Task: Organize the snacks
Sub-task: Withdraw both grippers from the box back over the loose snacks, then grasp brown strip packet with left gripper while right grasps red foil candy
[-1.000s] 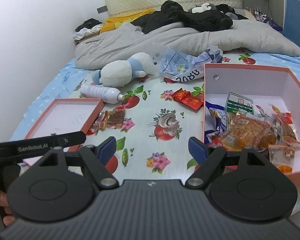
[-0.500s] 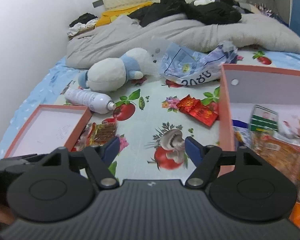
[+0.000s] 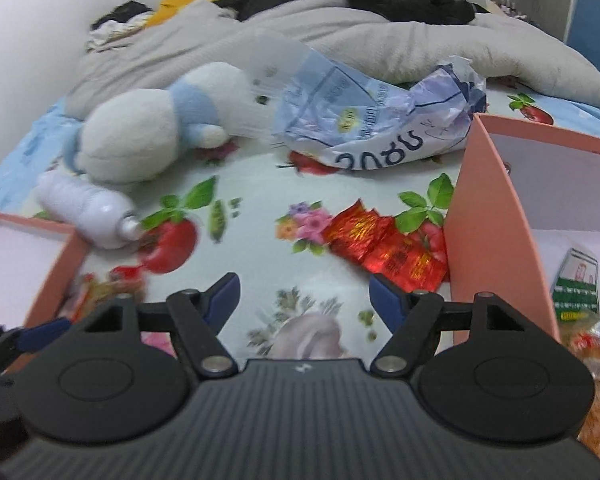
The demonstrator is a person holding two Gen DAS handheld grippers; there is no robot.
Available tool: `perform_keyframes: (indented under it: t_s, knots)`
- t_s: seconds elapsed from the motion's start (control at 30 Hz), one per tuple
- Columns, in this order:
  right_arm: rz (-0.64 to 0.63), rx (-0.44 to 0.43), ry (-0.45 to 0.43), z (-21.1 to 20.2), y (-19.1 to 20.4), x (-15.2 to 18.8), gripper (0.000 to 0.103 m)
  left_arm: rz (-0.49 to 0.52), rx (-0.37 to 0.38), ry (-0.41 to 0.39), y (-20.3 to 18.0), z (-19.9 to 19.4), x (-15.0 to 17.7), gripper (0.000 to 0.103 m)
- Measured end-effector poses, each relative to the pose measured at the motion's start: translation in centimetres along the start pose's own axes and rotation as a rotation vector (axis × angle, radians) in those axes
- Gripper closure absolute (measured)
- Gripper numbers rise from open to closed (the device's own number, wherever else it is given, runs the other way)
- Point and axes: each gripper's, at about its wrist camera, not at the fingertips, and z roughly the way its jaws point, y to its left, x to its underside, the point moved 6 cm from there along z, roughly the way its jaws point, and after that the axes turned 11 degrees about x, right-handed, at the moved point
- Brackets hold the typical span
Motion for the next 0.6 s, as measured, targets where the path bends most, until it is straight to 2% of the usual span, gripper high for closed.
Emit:
perform_keyframes:
  t_s: [0.2,0.27,0.33,0.5,0.57,0.6]
  knots:
    - [-0.032,0.108,-0.014,3.8,0.2,-0.9,0.03,0.018,-0.017,0.015,0.9,2.1,0.2,0.029]
    - [-0.032,0.12,-0.022,4.5,0.1,-1.3,0.03,0.027,-0.027,0.037,1.0,2.7,0.6,0.029]
    - [-0.037,0.135,-0.028,5.1,0.2,-1.5,0.03,0.063,-0.048,0.028,0.8,2.7,0.8,0.029]
    - [-0.068,0.185,-0.014,6.6,0.5,-1.3,0.03,0.062,-0.042,0.017,0.9,2.7,1.0,0.029]
    - [-0.062,0.188,0.006,7.2,0.4,-1.1,0.03,0.059,-0.042,0.016,1.0,2.7,1.0,0.032]
    - [-0.051,0.183,0.009,7.2,0.3,-1.1,0.03,0.059,-0.044,0.015,1.1,2.7,1.0,0.037]
